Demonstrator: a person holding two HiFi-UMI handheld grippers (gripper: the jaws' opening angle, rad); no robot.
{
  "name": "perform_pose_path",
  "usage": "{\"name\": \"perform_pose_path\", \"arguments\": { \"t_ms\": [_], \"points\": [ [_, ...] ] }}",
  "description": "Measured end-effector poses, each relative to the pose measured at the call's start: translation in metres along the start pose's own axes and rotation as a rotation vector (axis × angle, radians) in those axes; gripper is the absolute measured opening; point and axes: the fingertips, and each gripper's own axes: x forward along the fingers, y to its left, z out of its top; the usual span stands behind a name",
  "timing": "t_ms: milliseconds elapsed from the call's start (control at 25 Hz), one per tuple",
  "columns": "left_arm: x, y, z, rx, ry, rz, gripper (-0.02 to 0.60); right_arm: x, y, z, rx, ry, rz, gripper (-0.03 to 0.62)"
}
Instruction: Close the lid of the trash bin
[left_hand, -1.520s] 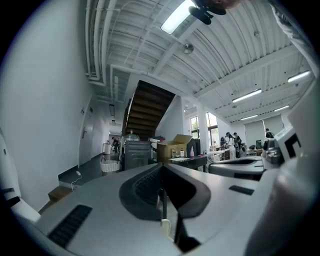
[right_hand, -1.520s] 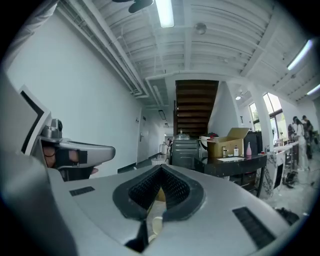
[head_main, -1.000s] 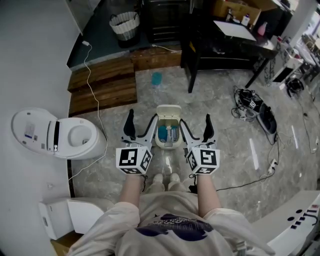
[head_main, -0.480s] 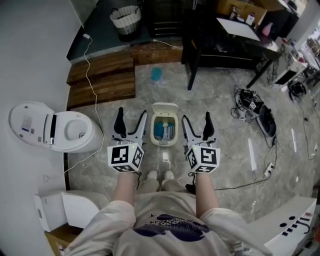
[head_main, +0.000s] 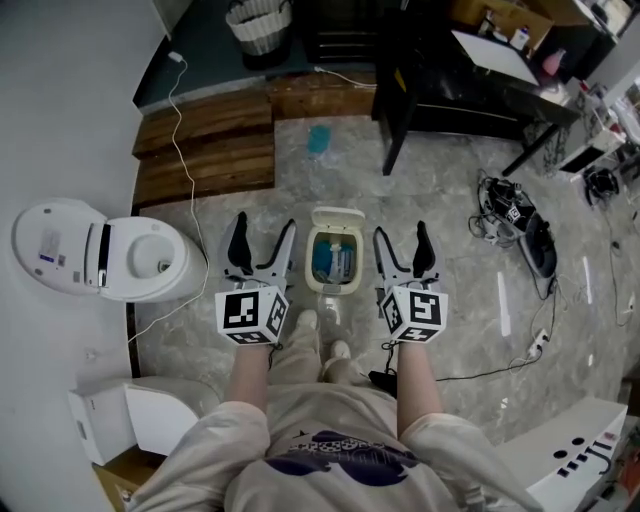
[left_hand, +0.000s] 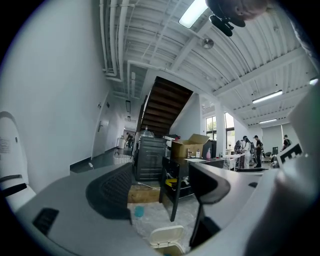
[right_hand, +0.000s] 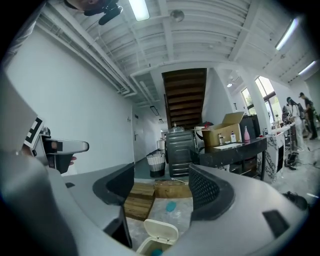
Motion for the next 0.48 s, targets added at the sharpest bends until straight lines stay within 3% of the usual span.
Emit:
{"name": "perform_pose_path", "arguments": {
  "t_ms": [320,480],
  "points": [
    [0.060,0.050,-0.016,-0.033,0.028,-0.076,0.339,0.071,0.006,-0.054,-0.128,0.170,0.012,0.311],
    [0.079,0.053,-0.043,-0.048,0.080,-0.106,0.339,0.110,0.003,-0.091,-0.199,0.285,0.084,0.298]
  ]
}}
